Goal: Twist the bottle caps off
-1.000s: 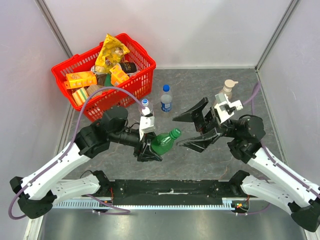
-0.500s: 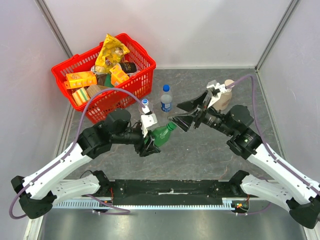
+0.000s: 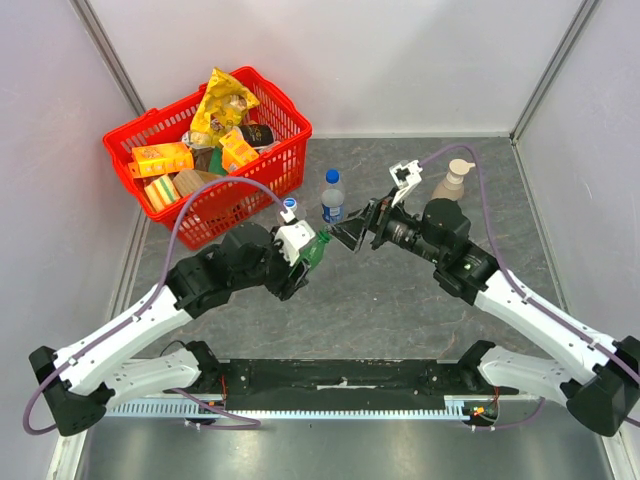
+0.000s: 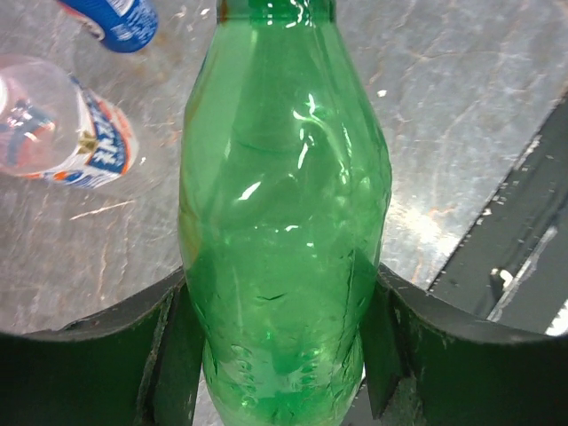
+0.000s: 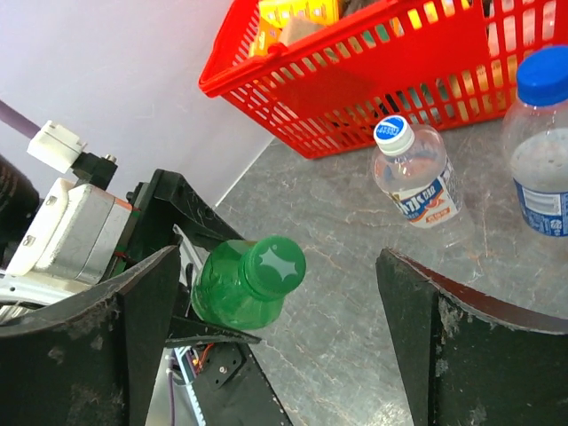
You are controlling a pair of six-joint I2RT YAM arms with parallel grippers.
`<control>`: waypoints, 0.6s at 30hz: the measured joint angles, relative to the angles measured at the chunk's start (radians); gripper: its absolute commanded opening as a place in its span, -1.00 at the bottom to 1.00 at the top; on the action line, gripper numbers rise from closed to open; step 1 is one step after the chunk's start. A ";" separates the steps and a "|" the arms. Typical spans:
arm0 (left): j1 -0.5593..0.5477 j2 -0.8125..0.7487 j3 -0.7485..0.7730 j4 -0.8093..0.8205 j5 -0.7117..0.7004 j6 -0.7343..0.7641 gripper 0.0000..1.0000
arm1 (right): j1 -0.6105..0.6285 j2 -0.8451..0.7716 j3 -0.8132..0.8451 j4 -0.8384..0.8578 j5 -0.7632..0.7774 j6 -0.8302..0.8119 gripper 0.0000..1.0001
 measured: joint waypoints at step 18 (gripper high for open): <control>0.000 0.054 -0.016 0.011 -0.109 0.000 -0.40 | -0.003 0.162 0.000 0.007 -0.054 0.129 0.57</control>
